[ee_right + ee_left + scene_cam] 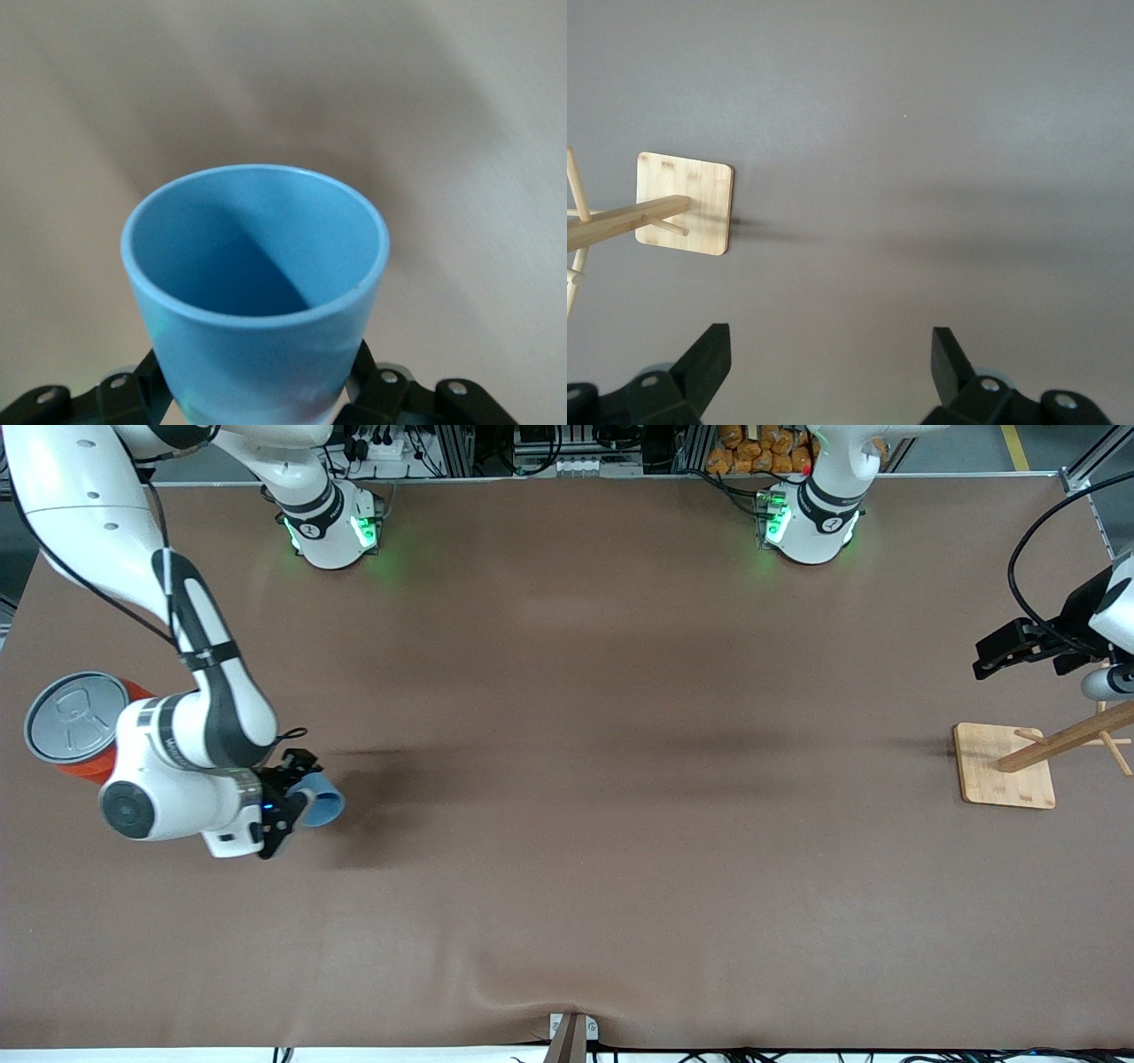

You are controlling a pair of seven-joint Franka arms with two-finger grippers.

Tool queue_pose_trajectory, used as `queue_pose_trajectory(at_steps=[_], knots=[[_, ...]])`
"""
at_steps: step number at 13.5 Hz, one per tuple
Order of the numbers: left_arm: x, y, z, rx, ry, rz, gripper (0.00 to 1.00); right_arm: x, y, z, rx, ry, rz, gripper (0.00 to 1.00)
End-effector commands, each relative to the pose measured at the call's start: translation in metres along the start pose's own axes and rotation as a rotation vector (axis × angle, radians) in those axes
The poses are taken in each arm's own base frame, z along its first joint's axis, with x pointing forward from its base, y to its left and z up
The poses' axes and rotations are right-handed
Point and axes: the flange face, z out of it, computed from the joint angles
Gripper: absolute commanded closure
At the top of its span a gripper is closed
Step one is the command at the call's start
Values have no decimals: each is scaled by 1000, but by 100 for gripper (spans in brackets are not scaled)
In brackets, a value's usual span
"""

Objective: Flip cup
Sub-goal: 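Lift the blue cup with the right gripper and carry it toward mid-table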

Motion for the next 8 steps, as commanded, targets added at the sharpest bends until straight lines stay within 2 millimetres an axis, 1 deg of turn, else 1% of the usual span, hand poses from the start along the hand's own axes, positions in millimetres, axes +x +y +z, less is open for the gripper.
queue_pose_trajectory(at_steps=[1, 4, 5, 7, 8], knots=[[2, -1, -2, 3, 1, 11, 0, 45, -34, 8, -17, 15, -117, 71], [2, -1, -3, 3, 2, 10, 0, 99, -84, 19, -61, -2, -227, 71], [2, -1, -4, 3, 4, 8, 0, 113, -99, 21, -82, 0, -263, 71], [2, -1, -3, 3, 1, 8, 0, 149, -136, 34, -138, -2, -354, 71], [2, -2, -3, 3, 1, 7, 0, 161, -148, 39, -176, -13, -395, 71]])
